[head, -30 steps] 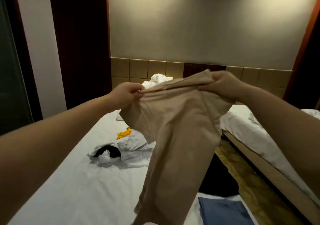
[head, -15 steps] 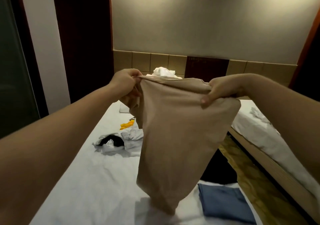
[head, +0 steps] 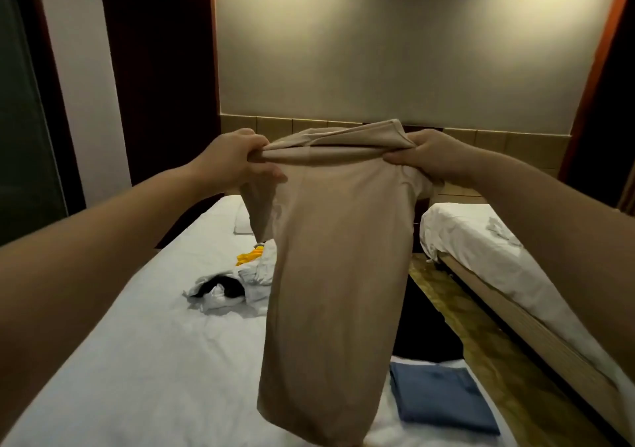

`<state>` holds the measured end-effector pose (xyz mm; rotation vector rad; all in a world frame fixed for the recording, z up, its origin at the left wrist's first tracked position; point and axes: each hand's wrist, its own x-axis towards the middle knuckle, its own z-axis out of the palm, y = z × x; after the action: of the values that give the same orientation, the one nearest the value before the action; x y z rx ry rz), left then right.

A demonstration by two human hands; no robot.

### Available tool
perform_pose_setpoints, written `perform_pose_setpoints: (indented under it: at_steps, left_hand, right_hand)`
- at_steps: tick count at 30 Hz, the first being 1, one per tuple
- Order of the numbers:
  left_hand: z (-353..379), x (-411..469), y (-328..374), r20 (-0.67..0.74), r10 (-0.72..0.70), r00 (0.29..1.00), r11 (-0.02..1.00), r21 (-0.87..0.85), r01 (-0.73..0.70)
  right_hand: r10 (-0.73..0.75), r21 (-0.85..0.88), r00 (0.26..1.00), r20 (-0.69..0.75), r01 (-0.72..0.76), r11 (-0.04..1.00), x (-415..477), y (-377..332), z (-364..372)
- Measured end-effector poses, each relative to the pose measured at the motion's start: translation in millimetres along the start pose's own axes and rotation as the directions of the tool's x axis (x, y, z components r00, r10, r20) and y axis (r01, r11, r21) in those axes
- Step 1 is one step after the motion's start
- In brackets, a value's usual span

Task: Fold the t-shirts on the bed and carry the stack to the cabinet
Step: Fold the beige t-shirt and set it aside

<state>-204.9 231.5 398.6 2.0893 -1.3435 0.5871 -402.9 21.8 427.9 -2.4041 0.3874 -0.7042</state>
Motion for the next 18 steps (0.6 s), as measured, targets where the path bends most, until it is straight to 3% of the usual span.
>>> perform_pose_setpoints:
  at_steps: [2, 3, 6, 7, 10, 14, 18]
  left_hand:
    - [-5, -5, 4, -0.042, -0.017, 0.999, 0.999, -0.051, 0.015]
    - [-5, -7, 2, -0.041, -0.035, 0.999, 0.995, -0.092, 0.032]
    - [8, -19, -11, 0.251, -0.106, 0.962, 0.994, 0.033, 0.101]
    - [14, -23, -17, 0.292, -0.141, 0.946, 0.990, 0.028, 0.139]
    - [18, -27, -23, 0.216, -0.148, 0.965, 0.979, -0.104, 0.174]
    - [13, -25, -23, 0.251, -0.149, 0.957, 0.983, -0.071, 0.171]
    - [-6, -18, -21, 0.282, -0.140, 0.949, 0.975, -0.130, 0.182]
  right_hand:
    - [-0.079, 0.033, 0.987, -0.141, 0.084, 0.996, -3, 0, 7]
    - [-0.082, 0.023, 0.987, -0.139, 0.086, 0.996, -4, 1, 11]
    - [0.067, -0.257, 0.991, 0.119, -0.034, 0.966, -13, 8, 36]
    - [0.060, -0.243, 0.993, 0.098, -0.035, 0.969, -13, 12, 40]
    - [-0.015, -0.087, 1.000, -0.012, 0.014, 0.996, -12, 13, 43]
    - [0.037, -0.142, 0.991, 0.126, -0.019, 0.990, -9, 9, 36]
    - [0.103, -0.049, 0.945, 0.310, -0.092, 0.995, -2, 5, 17]
